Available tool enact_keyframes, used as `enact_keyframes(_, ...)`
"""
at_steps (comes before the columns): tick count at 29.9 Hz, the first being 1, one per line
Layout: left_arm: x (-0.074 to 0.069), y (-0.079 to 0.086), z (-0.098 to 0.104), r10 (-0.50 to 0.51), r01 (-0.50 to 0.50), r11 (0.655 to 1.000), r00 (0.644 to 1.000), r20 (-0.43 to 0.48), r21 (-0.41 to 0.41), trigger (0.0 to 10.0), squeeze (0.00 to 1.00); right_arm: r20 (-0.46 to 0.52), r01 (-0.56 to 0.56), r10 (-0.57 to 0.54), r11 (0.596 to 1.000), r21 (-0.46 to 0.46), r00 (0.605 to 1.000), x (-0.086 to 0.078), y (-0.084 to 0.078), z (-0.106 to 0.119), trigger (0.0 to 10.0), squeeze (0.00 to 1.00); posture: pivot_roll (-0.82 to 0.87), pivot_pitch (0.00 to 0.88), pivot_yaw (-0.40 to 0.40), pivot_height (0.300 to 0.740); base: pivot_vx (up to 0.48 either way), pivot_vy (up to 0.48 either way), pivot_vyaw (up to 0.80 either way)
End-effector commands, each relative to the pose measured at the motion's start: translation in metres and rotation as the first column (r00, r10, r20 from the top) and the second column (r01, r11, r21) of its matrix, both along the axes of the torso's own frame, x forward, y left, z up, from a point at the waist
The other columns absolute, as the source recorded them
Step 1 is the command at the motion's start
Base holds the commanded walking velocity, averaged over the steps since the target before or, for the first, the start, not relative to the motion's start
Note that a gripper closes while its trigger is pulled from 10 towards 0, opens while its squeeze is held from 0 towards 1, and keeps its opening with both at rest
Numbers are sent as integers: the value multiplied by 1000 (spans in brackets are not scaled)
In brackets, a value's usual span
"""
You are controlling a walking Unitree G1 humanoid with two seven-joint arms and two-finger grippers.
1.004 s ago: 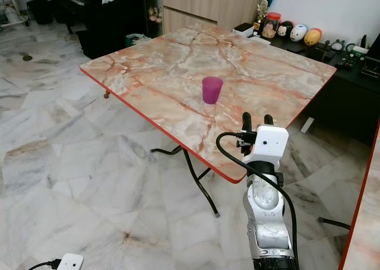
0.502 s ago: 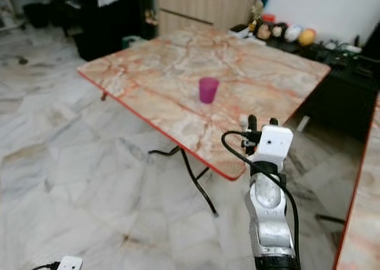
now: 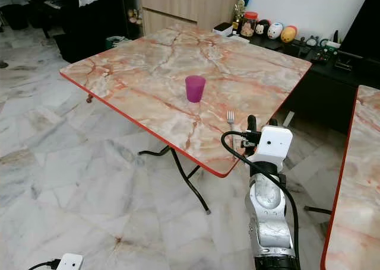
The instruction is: Setting the table
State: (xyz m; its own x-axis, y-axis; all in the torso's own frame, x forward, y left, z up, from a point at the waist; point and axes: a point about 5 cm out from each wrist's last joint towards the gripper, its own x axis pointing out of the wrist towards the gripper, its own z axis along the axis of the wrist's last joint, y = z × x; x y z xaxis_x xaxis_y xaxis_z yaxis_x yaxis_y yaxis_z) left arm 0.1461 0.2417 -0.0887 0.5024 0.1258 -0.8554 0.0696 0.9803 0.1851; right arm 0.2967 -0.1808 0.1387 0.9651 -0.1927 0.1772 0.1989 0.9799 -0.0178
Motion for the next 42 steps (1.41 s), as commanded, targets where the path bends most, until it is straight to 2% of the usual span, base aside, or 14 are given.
enact_keyframes(1, -4, 1, -1, 21, -21, 1000, 1000, -15, -8, 10000, 0, -1, -3, 3, 1000, -10, 1000, 1, -1, 1, 10000, 0, 54, 0, -31, 728, 0, 0, 0)
enact_keyframes(14, -4, 1, -1, 20, -20, 1000, 1000, -17, 0, 10000, 0, -3, -4, 4, 1000, -7, 1000, 1, -1, 0, 10000, 0, 54, 0, -31, 728, 0, 0, 0)
enact_keyframes(22, -4, 2, -1, 12, -12, 1000, 1000, -21, 6, 10000, 0, -4, -5, 5, 1000, -5, 1000, 1, -1, 0, 10000, 0, 53, 0, -31, 728, 0, 390, 0)
enact_keyframes(42, -4, 2, -1, 3, -3, 1000, 1000, -20, 3, 10000, 0, -3, 2, -2, 1000, -3, 1000, 1, -1, -1, 10000, 0, 53, 0, -29, 728, 0, 0, 0)
